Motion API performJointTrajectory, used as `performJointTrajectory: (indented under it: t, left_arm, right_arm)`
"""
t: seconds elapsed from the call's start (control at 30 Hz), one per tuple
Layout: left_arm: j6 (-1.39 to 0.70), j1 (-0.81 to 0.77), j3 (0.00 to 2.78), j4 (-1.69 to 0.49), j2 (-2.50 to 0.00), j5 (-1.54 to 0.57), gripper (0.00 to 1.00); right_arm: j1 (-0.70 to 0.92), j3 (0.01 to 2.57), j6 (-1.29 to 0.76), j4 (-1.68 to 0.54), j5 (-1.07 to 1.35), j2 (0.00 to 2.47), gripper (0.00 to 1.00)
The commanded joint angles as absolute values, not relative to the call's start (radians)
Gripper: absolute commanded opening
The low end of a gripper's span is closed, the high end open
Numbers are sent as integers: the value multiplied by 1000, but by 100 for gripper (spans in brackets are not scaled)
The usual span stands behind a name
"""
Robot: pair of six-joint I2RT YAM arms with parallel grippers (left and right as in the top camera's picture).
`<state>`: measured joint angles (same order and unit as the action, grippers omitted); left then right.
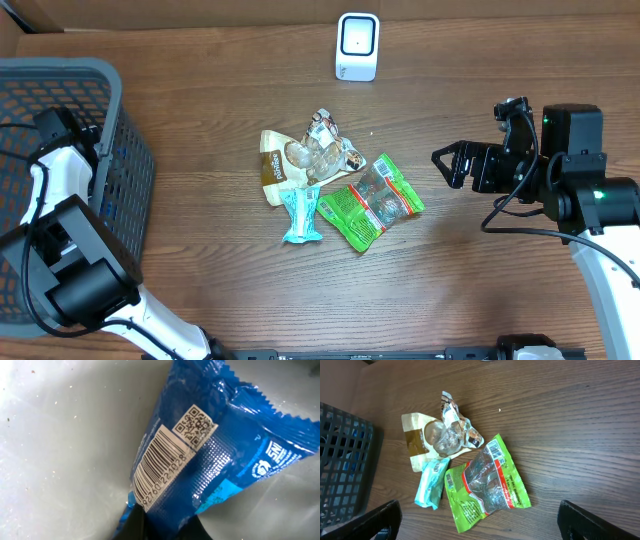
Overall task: Scan the item barcode
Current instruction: 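Lift the blue packet out and drop it on the table pile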
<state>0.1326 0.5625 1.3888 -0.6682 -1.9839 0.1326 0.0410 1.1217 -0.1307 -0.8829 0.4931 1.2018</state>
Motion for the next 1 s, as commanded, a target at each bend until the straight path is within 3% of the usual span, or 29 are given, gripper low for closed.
performJointTrajectory:
  t: [0.0, 0.17, 0.3, 0.6, 0.8, 0.97]
  left_arm:
    - [48, 563, 1431, -757, -2046, 137, 4]
    - [-31, 563, 1684, -975, -2046, 89, 4]
    - [-30, 563, 2098, -1259, -2046, -73, 4]
    - [-30, 562, 2756, -1652, -2046, -404, 4]
    - [-22, 502, 2862, -1690, -1989, -706, 4]
    - [-3, 233, 2753, -1690, -1962, -591, 4]
  right_arm:
    - [44, 1127, -131, -875, 494, 1201, 100]
    - [44, 1127, -131, -870, 494, 1201, 100]
    - [44, 1127, -131, -873, 495, 1201, 100]
    - [44, 1127, -131, -869, 495, 1201, 100]
    - [44, 1127, -131, -869, 495, 1201, 100]
    - [44, 1127, -131, -862, 494, 1201, 100]
